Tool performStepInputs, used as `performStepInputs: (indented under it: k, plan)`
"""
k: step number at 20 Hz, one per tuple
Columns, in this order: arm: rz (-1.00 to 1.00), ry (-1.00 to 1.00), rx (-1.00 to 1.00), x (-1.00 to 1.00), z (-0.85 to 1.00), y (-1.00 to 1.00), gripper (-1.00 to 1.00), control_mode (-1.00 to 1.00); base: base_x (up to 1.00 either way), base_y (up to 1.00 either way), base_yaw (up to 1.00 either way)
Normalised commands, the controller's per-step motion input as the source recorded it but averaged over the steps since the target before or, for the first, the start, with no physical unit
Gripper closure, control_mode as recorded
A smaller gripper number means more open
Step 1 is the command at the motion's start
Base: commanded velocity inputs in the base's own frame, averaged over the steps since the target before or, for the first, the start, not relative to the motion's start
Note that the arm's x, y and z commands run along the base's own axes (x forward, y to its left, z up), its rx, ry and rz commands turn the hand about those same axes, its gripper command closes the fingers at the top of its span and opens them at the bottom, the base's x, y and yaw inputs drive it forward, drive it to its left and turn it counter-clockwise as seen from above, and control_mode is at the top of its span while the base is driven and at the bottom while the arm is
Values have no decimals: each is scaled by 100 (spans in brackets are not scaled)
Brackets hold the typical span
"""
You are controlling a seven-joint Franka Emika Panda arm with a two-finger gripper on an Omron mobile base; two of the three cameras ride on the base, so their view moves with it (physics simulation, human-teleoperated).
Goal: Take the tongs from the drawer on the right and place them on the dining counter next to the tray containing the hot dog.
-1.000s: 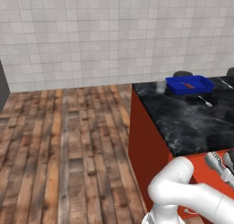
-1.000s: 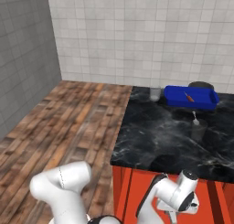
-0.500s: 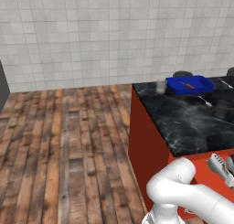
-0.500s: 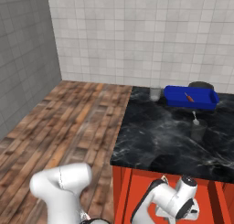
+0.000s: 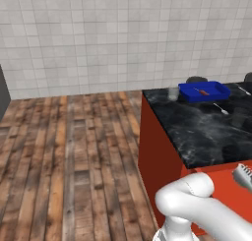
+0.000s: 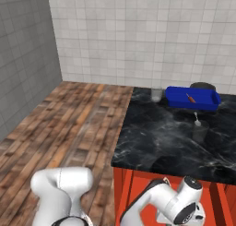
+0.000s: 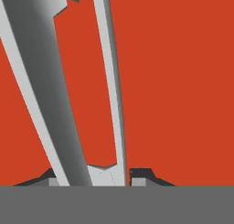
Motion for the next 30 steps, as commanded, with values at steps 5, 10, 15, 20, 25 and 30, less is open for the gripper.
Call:
performStepInputs:
  k: [5,10,15,20,25,30]
  plan:
    - [0,0,-1,-51,83,0,100,-100,0,0,0]
    - [0,-2,0,-42,77,0,100,-100,0,0,0]
    - [0,-7,0,0,88,0,100,-100,0,0,0]
    - [0,0,0,7,99,5,100,-100,0,0,0]
    - [1,0,0,45,72,30,100,-100,0,0,0]
    - [4,0,0,59,28,47,100,-100,0,0,0]
